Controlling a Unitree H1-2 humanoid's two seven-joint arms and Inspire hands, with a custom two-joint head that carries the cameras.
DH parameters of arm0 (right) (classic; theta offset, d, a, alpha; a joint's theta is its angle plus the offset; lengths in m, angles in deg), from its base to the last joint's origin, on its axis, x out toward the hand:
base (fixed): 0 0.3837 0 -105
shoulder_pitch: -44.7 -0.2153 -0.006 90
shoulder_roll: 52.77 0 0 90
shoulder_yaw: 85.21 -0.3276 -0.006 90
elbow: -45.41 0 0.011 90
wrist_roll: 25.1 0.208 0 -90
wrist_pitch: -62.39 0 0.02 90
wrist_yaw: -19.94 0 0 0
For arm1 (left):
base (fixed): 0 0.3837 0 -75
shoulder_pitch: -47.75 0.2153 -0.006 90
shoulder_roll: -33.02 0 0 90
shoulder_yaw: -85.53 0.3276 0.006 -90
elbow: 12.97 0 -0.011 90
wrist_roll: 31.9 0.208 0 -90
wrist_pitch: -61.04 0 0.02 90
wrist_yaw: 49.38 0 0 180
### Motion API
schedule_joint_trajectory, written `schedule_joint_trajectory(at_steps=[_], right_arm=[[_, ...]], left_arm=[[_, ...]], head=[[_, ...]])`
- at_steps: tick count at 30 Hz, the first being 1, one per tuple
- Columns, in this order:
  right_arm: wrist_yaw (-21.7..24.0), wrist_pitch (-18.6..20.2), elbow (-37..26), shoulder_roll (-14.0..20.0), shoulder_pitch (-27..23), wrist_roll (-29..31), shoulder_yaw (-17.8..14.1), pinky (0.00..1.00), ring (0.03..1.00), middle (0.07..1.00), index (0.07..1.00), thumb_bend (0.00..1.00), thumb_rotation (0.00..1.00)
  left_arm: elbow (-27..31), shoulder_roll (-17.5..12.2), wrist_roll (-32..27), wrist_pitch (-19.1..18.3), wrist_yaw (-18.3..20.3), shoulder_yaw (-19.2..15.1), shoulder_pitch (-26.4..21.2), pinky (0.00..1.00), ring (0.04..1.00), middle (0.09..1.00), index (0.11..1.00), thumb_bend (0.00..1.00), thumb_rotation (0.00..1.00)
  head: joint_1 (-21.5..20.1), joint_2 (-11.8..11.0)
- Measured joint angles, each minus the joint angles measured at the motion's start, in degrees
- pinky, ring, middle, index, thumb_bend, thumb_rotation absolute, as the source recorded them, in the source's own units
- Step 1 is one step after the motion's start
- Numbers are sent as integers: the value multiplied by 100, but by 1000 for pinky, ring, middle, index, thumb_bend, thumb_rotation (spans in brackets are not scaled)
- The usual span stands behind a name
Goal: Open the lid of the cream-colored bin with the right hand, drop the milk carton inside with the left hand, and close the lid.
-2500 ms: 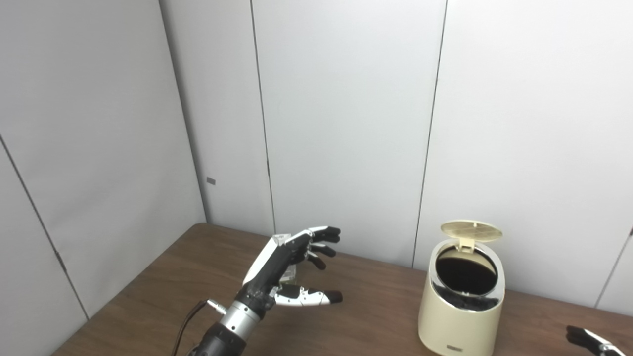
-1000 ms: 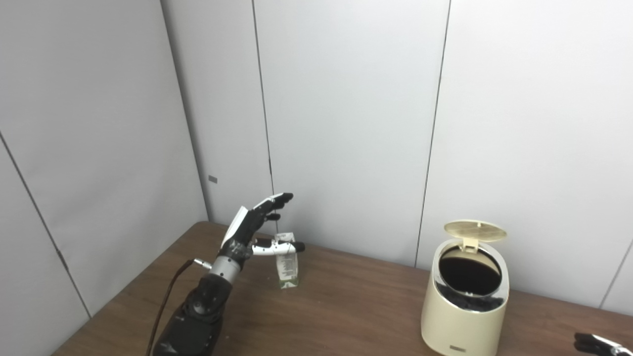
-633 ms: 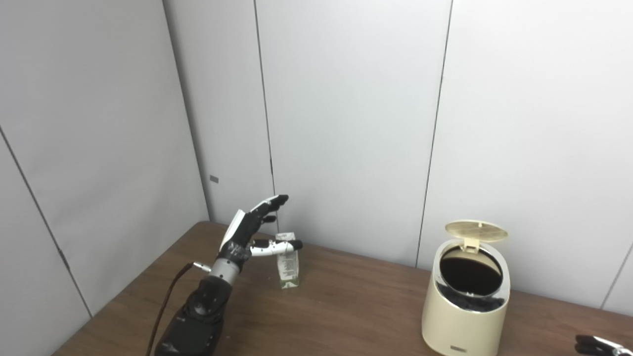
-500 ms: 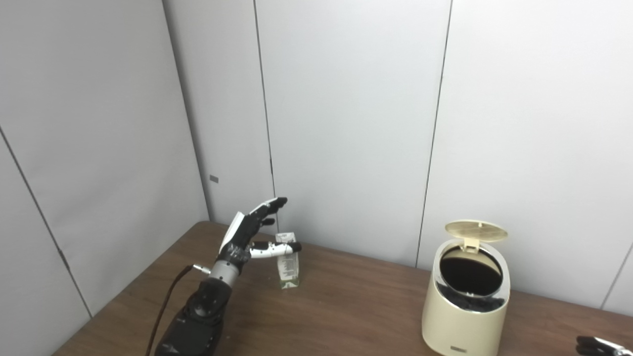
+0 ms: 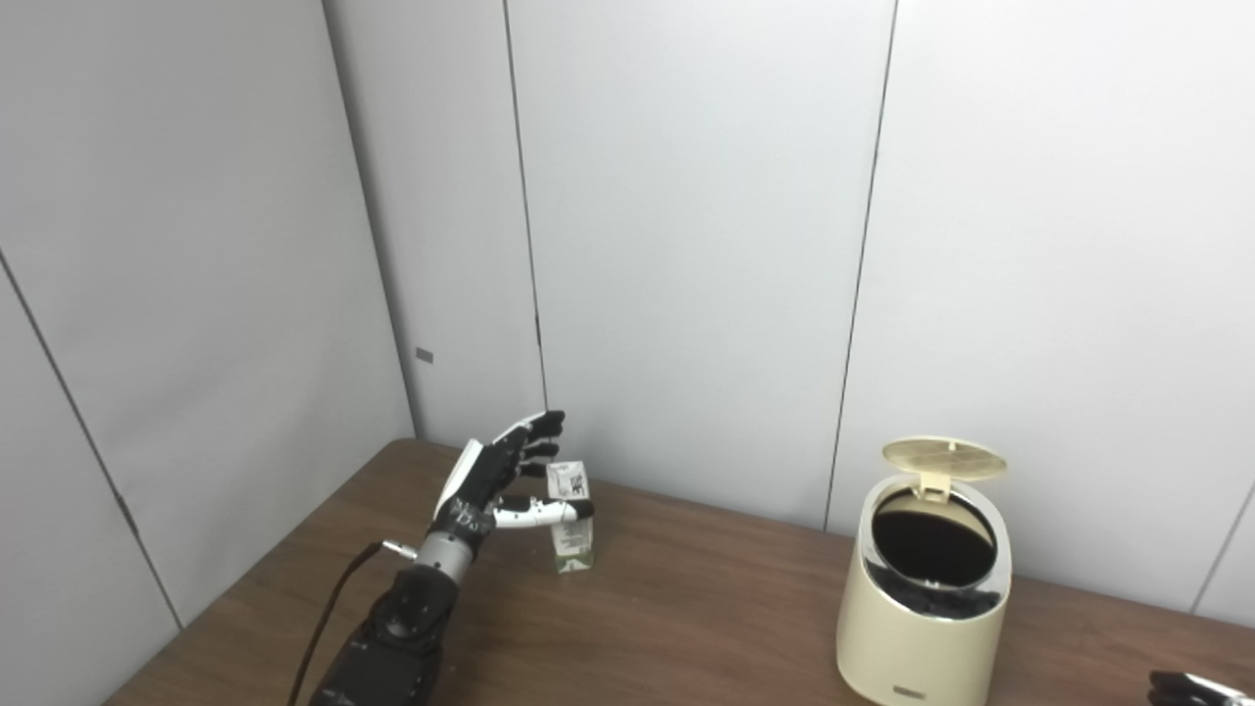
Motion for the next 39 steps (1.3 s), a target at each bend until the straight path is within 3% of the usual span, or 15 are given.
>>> schedule_joint_trajectory(at_steps=[8,13,32,35,36,39], right_arm=[[0,39,-63,17,26,-2,-3,300,551,744,737,1000,576],[-1,98,-106,71,72,-30,-5,293,544,740,734,1000,586],[-1,116,-142,121,181,2,-31,297,537,717,714,1000,615],[-1,116,-142,121,193,27,-37,300,546,720,711,1000,606],[-1,116,-142,121,202,28,-39,301,548,722,711,1000,609],[-1,117,-142,121,251,27,-42,301,550,724,712,1000,614]], left_arm=[[-82,64,41,4,-55,68,6,721,775,818,878,898,190],[-341,81,22,16,-62,72,13,726,771,810,871,865,136],[-646,198,73,75,-316,127,78,685,729,772,831,844,128],[-736,211,90,131,-504,136,73,626,674,720,763,832,108],[-757,226,93,132,-594,127,66,542,606,661,701,817,85],[-764,336,100,129,-1024,68,52,414,492,556,604,757,30]], head=[[-18,18],[-35,35],[-35,88],[-53,97],[-44,105],[-44,105]])
